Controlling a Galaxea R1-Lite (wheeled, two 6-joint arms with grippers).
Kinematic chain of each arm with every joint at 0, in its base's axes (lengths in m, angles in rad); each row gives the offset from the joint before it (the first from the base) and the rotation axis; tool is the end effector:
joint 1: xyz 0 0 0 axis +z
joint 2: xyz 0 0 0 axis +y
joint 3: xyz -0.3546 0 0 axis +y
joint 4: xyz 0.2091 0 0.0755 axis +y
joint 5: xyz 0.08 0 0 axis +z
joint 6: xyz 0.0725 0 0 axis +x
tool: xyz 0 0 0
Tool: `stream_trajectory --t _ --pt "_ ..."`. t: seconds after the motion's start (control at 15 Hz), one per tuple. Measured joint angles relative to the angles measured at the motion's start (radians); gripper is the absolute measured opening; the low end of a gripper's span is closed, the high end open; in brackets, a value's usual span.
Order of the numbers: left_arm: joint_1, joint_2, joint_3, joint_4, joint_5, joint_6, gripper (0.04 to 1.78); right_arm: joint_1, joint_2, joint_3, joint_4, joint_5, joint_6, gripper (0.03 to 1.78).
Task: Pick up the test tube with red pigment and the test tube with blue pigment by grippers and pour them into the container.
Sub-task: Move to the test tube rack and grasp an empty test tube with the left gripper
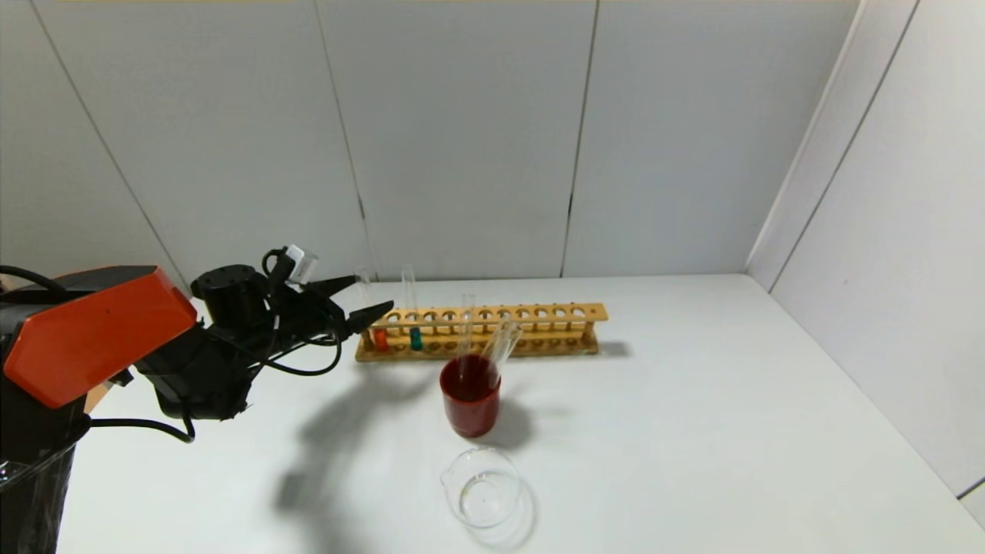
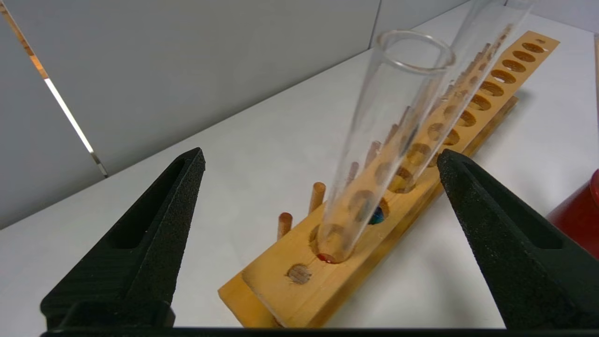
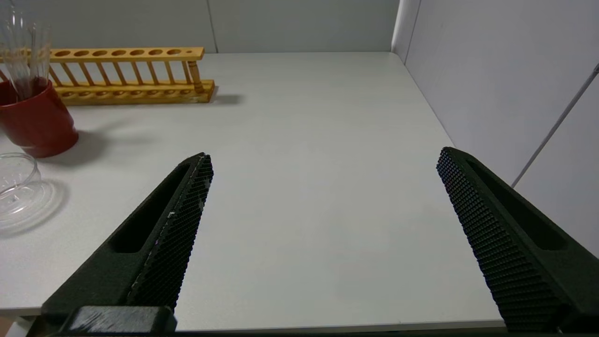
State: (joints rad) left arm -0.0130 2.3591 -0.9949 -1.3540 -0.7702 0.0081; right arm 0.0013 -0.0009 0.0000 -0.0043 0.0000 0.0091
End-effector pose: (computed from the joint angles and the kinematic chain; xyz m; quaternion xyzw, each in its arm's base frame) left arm 0.4996 -0.0570 0.0595 0.0019 0.0032 -0.3817 0.9243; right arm 0.0069 0.0000 0.0762 0.0046 -0.0026 0.0007 1.0000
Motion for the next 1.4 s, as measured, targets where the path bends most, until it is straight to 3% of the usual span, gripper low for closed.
stream_trajectory --t 0.53,0.67,0.87,1.2,1.27,1.4 --pt "-0.013 0.012 -0.039 0.039 0.003 -0.001 1.75 0.000 0.000 0.000 0.000 0.000 0.000 1.75" --pt "-0.013 0.013 -0.042 0.042 0.003 0.000 1.68 0.000 0.000 0.000 0.000 0.000 0.000 1.75" --pt "-0.018 0.016 -0.047 0.041 0.003 -0.001 1.37 0.000 0.000 0.000 0.000 0.000 0.000 1.75" --pt "-0.046 0.019 -0.051 0.041 0.004 -0.001 0.49 0.000 0.000 0.000 0.000 0.000 0.000 1.75" --pt "-0.052 0.019 -0.054 0.040 0.007 0.000 0.39 0.000 0.000 0.000 0.000 0.000 0.000 1.75" --pt "-0.059 0.018 -0.056 0.038 0.009 0.001 0.35 0.000 0.000 0.000 0.000 0.000 -0.001 1.75"
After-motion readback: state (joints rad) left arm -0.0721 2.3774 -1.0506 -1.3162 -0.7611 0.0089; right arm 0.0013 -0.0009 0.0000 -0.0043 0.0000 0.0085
